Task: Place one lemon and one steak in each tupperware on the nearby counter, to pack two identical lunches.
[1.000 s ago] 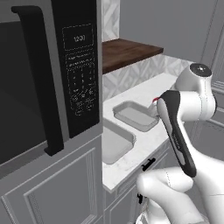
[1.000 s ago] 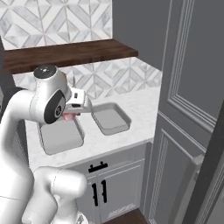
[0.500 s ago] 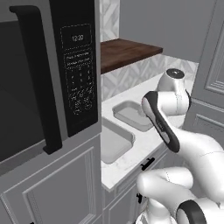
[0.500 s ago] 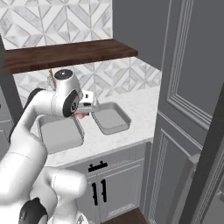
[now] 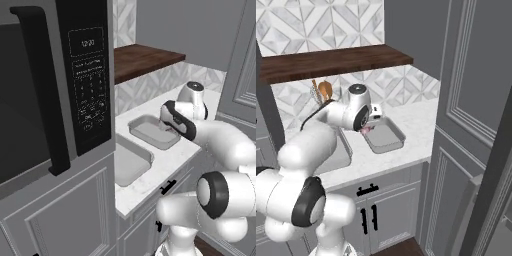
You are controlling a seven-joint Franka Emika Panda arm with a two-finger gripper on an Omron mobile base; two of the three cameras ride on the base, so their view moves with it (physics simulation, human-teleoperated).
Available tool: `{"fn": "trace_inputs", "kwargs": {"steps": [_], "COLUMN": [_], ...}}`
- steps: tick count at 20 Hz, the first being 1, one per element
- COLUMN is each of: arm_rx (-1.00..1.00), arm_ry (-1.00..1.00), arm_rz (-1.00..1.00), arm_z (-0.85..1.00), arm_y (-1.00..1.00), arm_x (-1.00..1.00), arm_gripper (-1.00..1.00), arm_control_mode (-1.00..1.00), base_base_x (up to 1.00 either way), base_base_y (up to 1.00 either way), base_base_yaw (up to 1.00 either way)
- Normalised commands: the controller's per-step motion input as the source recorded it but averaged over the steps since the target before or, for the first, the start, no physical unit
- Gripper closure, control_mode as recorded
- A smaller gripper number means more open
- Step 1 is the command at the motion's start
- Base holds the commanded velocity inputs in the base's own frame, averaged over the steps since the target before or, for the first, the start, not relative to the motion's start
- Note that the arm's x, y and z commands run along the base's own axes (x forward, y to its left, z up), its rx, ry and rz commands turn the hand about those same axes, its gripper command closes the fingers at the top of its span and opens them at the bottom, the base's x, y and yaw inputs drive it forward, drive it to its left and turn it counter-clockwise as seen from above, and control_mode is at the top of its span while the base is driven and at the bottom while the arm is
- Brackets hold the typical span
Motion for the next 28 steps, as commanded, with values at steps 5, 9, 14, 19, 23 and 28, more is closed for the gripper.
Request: {"fn": "trace_inputs", "kwargs": {"steps": [5,9,14,19,23,28], "arm_rx": [-0.08,-0.09,-0.13,-0.09,-0.01,-0.02], "arm_ry": [0.11,0.05,0.07,0.16,0.07,0.05], "arm_rz": [0.07,0.0,0.02,0.03,0.05,0.04], "arm_z": [-0.36,-0.53,-0.68,-0.54,-0.33,-0.43], "arm_y": [0.0,0.01,0.01,0.0,-0.14,-0.15], "arm_x": [0.97,0.81,0.63,0.83,0.73,0.66], "arm_gripper": [1.0,1.0,1.0,1.0,1.0,1.0], "arm_control_mode": [-1.0,-1.0,-1.0,-1.0,-1.0,-1.0], "base_base_x": [0.0,0.0,0.0,0.0,0.0,0.0], "base_base_y": [0.0,0.0,0.0,0.0,0.0,0.0], "base_base_yaw": [0.0,0.0,0.0,0.0,0.0,0.0]}}
